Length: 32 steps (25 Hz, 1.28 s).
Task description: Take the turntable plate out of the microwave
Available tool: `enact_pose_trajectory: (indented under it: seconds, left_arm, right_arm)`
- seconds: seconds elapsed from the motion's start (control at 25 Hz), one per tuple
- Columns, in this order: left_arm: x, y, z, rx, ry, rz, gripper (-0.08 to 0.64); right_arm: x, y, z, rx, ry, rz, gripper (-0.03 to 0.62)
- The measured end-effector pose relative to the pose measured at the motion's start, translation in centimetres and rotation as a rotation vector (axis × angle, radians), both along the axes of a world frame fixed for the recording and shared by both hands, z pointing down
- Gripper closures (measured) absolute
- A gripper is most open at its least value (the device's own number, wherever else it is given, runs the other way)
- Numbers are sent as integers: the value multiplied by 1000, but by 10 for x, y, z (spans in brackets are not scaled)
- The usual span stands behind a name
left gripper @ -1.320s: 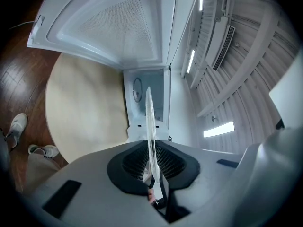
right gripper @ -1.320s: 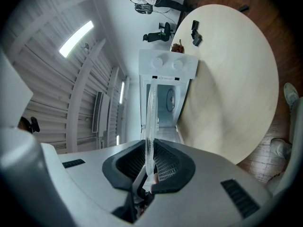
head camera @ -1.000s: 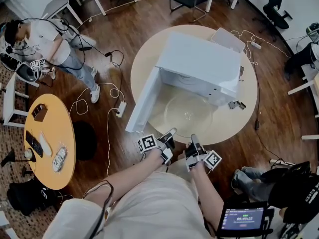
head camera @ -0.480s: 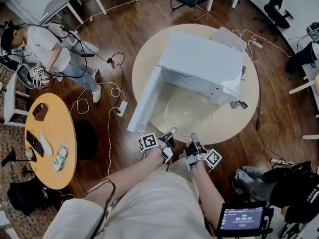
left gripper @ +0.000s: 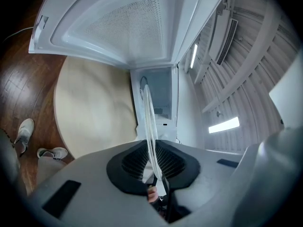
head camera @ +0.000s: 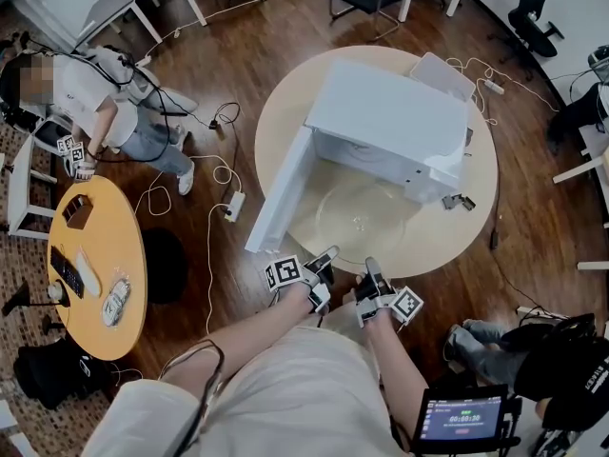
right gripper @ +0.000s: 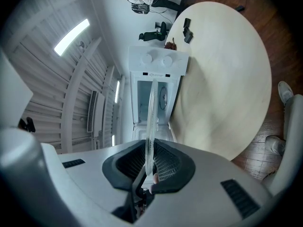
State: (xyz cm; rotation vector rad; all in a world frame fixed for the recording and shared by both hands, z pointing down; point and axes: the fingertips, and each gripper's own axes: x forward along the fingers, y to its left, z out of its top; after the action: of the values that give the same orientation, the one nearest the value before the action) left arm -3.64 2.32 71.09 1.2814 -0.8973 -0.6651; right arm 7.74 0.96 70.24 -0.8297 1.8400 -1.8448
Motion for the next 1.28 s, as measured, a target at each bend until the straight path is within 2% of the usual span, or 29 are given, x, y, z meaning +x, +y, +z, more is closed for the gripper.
enact_pose_trajectory:
  seconds: [0.92,1.28]
  left_arm:
    - [9,0,27,-40,-68,78,509]
    - [10,2,35,-58,-85,103,506]
  right_arm:
    - [8,1,31,-69,45,-17,555]
    - [6,2,38,-87,33,-18,555]
